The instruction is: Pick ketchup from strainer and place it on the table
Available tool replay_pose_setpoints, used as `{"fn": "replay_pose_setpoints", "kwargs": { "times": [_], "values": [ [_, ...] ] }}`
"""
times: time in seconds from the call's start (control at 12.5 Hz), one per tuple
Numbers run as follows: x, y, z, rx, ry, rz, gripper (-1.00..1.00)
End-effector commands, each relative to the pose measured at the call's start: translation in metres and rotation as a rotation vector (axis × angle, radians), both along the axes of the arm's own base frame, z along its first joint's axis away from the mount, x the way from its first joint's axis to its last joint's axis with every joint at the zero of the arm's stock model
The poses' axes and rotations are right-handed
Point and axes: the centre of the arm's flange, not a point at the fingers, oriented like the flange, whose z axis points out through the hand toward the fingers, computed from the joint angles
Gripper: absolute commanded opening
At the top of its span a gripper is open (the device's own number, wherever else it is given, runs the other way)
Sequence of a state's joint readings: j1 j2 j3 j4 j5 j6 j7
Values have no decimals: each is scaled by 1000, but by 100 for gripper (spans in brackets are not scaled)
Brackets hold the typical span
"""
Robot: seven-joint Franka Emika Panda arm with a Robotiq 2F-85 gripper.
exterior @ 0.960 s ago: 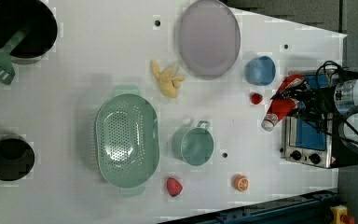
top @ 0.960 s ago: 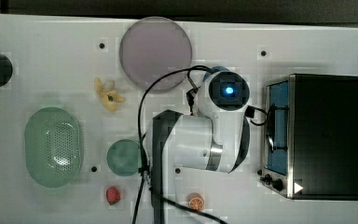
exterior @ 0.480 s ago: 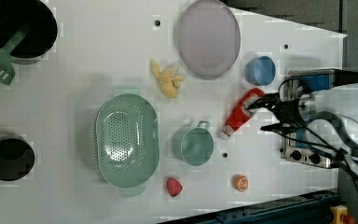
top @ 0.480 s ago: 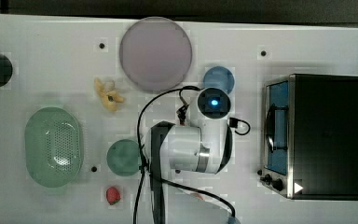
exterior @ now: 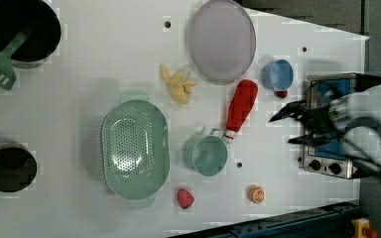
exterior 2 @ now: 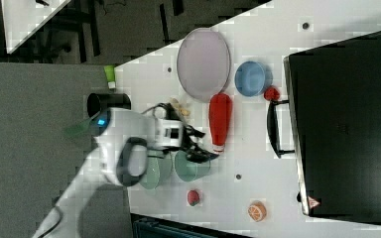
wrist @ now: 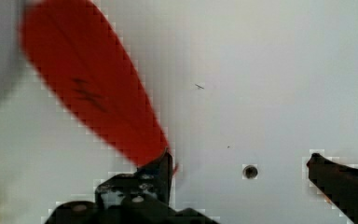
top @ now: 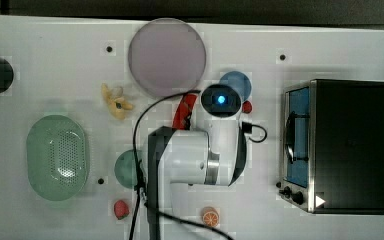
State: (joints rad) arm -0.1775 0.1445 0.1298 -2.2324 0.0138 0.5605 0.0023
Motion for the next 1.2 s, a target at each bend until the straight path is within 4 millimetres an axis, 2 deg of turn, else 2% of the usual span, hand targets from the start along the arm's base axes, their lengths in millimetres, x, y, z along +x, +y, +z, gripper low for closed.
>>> {"fn": "replay_pose_setpoints", "kwargs": {
  "times": [0.08,0.24,0.4,0.56,0.8,1.2],
  "values": [
    [46,15,149,-22,-241,20,100],
    [55,25,202,-23,-287,38,100],
    [55,30,237,-20,-254,50,100],
    [51,28,265,-20,-219,45,100],
    [47,20,280,-21,-191,34,100],
    [49,14,273,-21,-185,22,100]
  ]
}}
